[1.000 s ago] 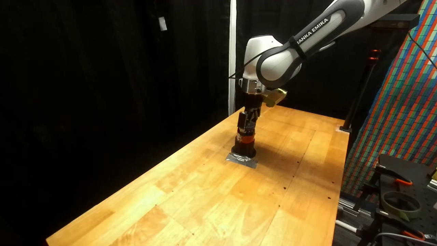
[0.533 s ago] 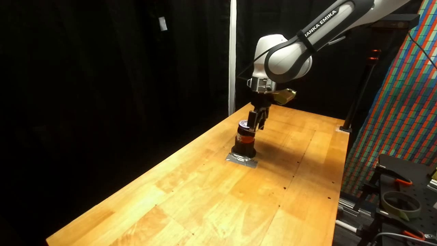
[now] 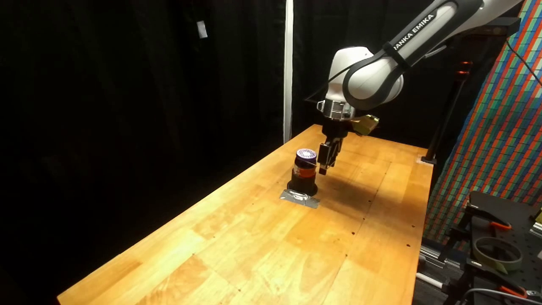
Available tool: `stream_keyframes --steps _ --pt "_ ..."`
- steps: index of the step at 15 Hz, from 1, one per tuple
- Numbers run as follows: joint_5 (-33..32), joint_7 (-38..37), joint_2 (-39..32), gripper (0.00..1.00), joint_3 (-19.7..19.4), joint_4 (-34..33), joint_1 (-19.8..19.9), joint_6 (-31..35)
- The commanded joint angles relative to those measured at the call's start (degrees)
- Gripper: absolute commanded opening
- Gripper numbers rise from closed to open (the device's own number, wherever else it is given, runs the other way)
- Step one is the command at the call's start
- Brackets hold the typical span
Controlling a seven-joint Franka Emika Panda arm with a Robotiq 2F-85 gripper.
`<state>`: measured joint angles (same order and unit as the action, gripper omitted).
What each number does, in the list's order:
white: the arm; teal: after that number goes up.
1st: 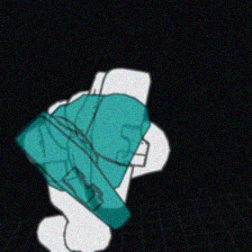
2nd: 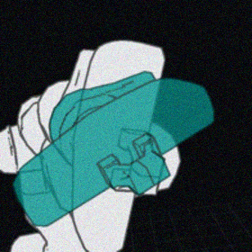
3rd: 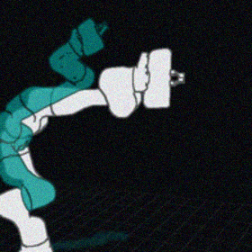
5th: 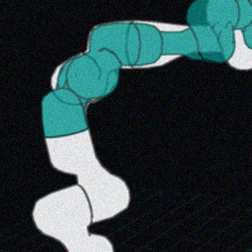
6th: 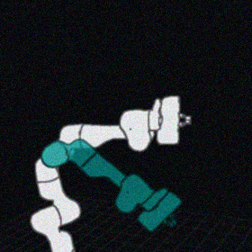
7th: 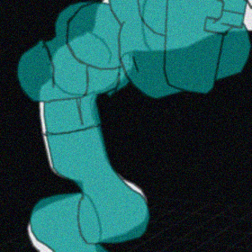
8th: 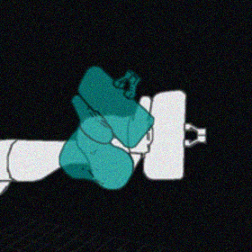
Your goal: Put the rubber band around the brown cup
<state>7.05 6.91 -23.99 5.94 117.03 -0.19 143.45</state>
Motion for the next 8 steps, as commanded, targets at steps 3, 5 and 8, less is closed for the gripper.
stream_keyframes --steps 3,5,8 --pt "-1.02 0.76 7.76 0.33 0.03 15.41 -0.72 18.98" --pt "-1.25 0.15 9.18 0.18 0.08 20.05 -0.99 29.21" --pt "1.66 1.29 9.64 0.06 2.03 24.78 0.33 44.07"
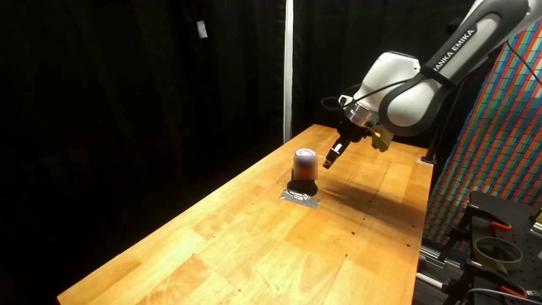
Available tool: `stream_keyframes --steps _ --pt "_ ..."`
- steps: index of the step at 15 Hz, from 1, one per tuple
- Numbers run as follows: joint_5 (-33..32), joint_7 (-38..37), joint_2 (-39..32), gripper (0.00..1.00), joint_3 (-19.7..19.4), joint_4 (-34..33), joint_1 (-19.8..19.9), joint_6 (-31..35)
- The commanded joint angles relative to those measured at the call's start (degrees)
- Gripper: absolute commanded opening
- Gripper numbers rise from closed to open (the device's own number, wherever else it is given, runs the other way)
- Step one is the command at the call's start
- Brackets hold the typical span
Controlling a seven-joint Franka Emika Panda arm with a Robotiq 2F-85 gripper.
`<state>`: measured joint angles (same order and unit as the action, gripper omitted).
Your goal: Put the rubber band around the brown cup
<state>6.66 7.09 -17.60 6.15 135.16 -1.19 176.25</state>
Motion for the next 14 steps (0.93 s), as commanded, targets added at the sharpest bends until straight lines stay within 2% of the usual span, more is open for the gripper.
stream_keyframes --steps 1,2,4,6,7,10,11,12,13,14 --pt "2.93 0.59 2.92 0.04 4.21 8.07 3.13 16.35" --pt "2.32 -0.48 2.31 0.02 5.07 8.99 3.77 21.12" --pt "-0.2 -3.49 0.8 0.09 7.56 10.75 6.0 30.57" --pt "-3.18 -6.35 -1.23 0.08 8.8 12.16 7.55 39.55" --pt "-5.37 -9.04 -2.03 0.08 5.2 12.64 4.52 43.77" --pt "-7.27 -10.29 -6.23 0.08 2.7 14.78 3.29 56.24" --pt "-7.68 -10.36 -7.5 0.1 1.93 15.33 3.0 58.31" --pt "-9.84 -12.07 -7.34 0.35 1.93 16.22 3.74 56.34" --pt "-14.53 -15.1 -6.81 0.35 2.56 17.15 5.58 51.76" --pt "-9.94 -11.91 -7.24 0.12 1.16 15.42 2.81 53.21"
